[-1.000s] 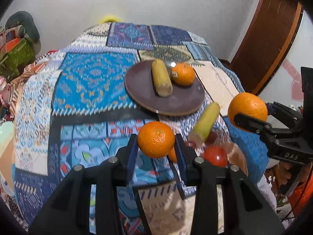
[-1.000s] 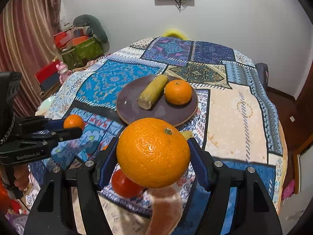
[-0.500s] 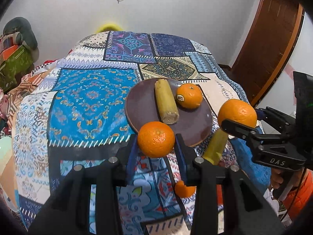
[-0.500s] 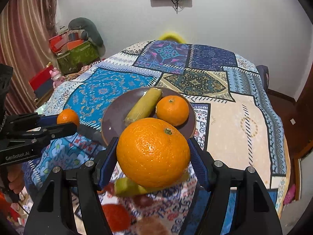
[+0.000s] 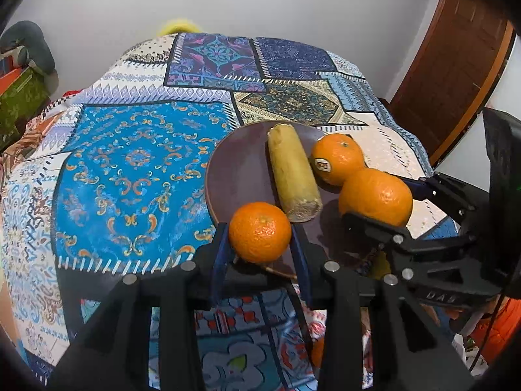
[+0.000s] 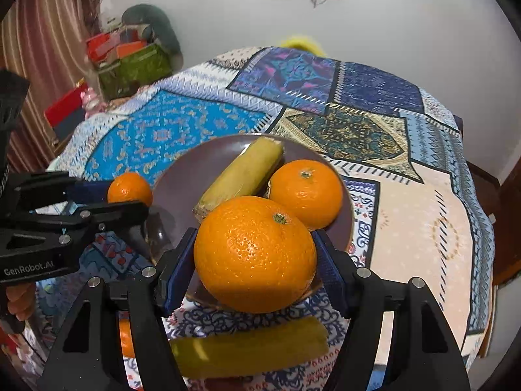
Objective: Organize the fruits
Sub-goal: 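Place the mandarin on the plate with the left tool while the right tool places the orange, then open both tools and withdraw them from the plate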
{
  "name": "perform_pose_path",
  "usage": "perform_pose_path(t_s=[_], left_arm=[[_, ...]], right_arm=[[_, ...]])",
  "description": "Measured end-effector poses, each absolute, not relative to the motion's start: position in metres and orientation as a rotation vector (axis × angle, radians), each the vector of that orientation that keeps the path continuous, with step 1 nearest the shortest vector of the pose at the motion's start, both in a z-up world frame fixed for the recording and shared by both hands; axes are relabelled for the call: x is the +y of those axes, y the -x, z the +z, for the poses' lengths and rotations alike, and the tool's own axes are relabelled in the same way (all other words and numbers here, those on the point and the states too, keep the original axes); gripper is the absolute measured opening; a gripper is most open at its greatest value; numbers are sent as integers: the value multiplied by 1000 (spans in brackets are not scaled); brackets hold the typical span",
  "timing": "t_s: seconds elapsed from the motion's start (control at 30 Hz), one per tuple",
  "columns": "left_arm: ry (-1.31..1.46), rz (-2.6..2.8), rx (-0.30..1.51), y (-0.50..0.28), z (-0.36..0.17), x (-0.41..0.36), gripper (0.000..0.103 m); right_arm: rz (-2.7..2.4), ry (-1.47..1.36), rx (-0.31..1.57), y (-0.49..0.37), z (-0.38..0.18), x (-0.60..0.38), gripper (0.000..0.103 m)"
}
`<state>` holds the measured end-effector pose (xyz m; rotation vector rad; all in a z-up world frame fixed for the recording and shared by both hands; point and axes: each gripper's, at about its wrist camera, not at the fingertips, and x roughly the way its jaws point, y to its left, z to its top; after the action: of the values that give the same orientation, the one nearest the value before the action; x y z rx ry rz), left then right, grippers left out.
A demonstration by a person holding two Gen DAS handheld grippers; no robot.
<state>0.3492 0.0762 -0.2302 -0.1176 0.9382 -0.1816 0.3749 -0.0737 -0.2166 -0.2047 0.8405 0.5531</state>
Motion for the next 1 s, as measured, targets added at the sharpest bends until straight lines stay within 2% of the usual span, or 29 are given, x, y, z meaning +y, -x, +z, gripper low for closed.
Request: perform_pose_path(t_s=[0.23, 0.9, 0.93, 1.0], left_arm=[[148, -183, 978, -370, -248, 82, 37], [121, -168, 977, -376, -249, 72, 37], [123, -168, 977, -374, -248, 73, 37], [125, -171, 974, -370, -245, 73, 37]], right_arm=[[546, 194, 860, -388, -229, -73, 66], [555, 233, 887, -388, -231, -66, 68], [554, 232, 886, -387, -230, -66, 69], [551, 218, 874, -384, -225, -67, 81]])
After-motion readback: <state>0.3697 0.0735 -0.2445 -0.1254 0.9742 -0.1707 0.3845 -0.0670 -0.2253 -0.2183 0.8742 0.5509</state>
